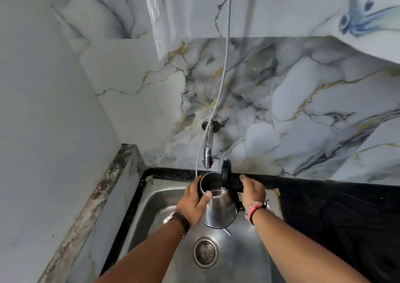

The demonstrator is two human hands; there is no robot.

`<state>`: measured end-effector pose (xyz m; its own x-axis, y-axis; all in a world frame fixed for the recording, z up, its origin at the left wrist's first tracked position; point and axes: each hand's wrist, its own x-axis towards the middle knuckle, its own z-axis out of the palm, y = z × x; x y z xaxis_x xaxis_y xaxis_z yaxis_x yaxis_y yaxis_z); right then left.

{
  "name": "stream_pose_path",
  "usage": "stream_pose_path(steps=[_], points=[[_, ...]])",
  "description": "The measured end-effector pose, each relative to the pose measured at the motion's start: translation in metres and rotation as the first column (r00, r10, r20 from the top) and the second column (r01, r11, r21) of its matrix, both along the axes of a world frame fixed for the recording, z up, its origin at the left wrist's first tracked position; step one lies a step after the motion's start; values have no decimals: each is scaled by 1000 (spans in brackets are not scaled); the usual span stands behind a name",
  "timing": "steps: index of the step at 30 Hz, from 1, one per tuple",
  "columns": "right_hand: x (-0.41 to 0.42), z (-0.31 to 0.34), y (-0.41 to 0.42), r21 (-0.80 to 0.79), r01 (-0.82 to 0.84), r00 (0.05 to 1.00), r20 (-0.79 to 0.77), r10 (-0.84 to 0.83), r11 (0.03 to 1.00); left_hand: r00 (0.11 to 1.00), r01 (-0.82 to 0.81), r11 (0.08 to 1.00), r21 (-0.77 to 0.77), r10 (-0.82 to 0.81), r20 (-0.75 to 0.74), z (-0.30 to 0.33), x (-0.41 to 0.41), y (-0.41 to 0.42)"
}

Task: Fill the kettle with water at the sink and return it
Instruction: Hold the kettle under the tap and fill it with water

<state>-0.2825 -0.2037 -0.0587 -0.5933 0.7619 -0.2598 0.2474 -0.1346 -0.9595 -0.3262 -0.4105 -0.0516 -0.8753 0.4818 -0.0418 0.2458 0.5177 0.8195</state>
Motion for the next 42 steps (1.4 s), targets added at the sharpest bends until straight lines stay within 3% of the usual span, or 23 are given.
stream_pose_path(steps=[4, 6, 9, 11, 14, 17, 22, 27, 33, 38, 42], points=[[-31, -2, 0, 16, -7, 1000, 28, 7, 1000, 996, -18, 998, 53, 13, 91, -5, -34, 2], [-43, -4, 0, 0, 0, 999, 54, 0, 1000, 998, 1, 999, 34, -3, 56, -2, -48, 3], [-52, -8, 1, -44, 17, 999, 35, -16, 999, 966, -64, 993, -95, 37, -256, 11, -69, 8], [-56, -9, 0, -57, 12, 1000, 10, -11, 998, 894, -103, 984, -149, 26, -447, 30, -79, 17], [-59, -13, 2, -57, -10, 999, -39, 8, 998, 780, -185, 908, -375, -96, -618, 60, -91, 36], [-58, -16, 4, -34, -20, 999, -37, 19, 999, 810, -223, 771, -597, -194, -553, 82, -94, 50], [-55, -18, 9, -51, 13, 1000, -27, -15, 999, 864, -224, 705, -673, -177, -472, 90, -93, 65], [-55, -17, 12, -1, 8, 1000, -8, -8, 1000, 916, -146, 718, -681, -162, -368, 94, -91, 72], [-55, -15, 10, -5, -8, 999, -34, 8, 1000, 934, 214, 753, -622, -344, -94, 98, -122, 46], [-52, -19, 7, -5, -42, 998, -39, 42, 999, 893, 129, 808, -574, -346, -287, 72, -114, 19], [-47, -19, 5, -16, -47, 998, -47, 46, 999, 946, 123, 784, -609, -278, -167, 53, -97, 1]])
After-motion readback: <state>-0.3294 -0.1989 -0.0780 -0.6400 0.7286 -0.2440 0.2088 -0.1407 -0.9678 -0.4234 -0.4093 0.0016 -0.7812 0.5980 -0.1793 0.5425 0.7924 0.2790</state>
